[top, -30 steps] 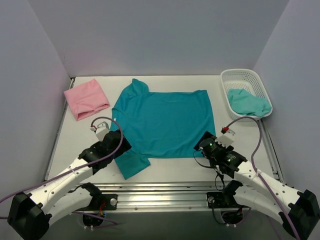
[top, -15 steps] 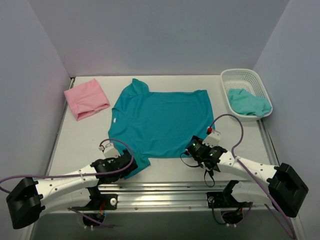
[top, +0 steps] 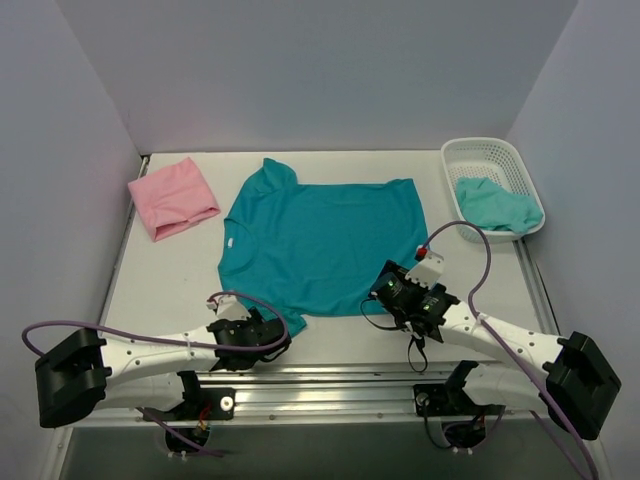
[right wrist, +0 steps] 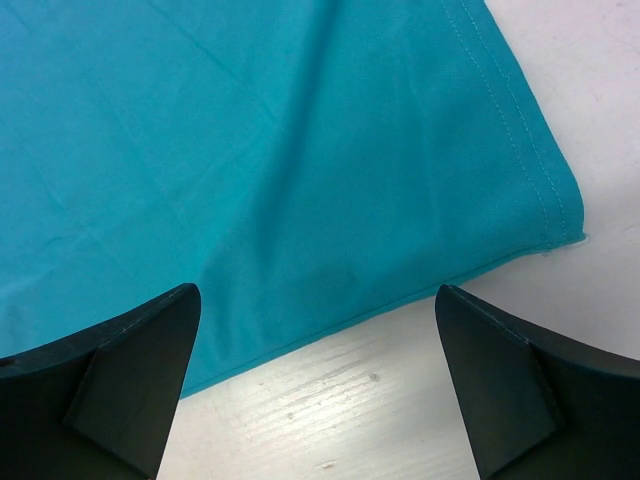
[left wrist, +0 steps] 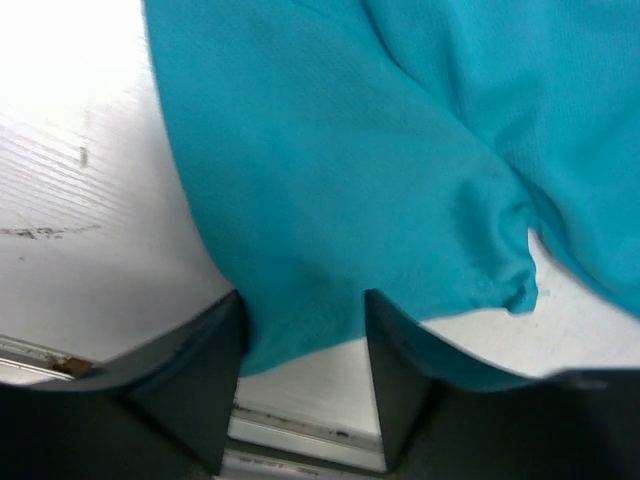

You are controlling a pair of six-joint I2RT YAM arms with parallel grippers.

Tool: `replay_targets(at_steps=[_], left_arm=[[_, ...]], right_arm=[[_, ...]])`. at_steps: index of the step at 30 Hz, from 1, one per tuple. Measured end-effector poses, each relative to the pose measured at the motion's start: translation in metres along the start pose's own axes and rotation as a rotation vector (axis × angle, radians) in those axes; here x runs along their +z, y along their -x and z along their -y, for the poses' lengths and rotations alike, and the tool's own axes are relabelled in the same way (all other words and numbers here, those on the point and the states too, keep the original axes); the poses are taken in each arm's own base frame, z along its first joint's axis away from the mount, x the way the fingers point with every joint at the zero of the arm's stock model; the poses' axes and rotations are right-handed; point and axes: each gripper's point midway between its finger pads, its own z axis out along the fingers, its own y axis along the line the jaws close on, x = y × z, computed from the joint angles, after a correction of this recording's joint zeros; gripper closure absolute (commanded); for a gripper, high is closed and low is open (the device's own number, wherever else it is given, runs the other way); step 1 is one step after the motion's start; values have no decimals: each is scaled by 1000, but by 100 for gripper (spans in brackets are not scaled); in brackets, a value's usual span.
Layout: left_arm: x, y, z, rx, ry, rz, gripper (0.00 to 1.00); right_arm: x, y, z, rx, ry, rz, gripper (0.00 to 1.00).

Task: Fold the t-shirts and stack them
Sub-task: Flatten the tshirt out, then fold the tshirt

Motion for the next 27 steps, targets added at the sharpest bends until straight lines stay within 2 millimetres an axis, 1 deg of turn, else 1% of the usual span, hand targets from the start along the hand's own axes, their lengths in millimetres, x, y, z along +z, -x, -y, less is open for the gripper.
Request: replay_targets(at_steps=[1,2,3,4,6,7,8,12,16,19,23,25,27], left_arm=[[1,0,-3,-1,4,2,63],[2,0,-5,-6,6,3,71],[3,-1,-7,-10,10,0,76],[4,-1,-9,-14,13,2,84],[4,-2,-11,-19,13,0,87],[5,-2,-11,-23,10,1,90],[5,-2,-11,-29,3,1,97],[4,0,-11,-56,-28,1,98],[2,6,-17,-41,-28,19,98],[-1,18,-22,-20,-15,67,98],[-8,42,-20,-31,-23,142,98],[-6,56,-20,-41,-18,172,98],[-2,69,-20,-57,-10,196,98]], right_arm=[[-1,2,0,6,3,5,0],[-2,3,0,11,5,10,0],[-2,5,0,17,5,15,0],[-2,5,0,21,4,17,0],[-2,5,1,23,0,19,0],[-1,4,2,24,-3,19,0],[-1,4,3,24,-6,18,0],[-1,2,5,32,-19,16,0],[1,2,7,69,-29,15,0],[10,-3,14,93,-46,-5,0],[34,-17,35,111,-139,-69,1],[38,-27,40,92,-168,-99,2],[39,-27,39,94,-166,-96,3]])
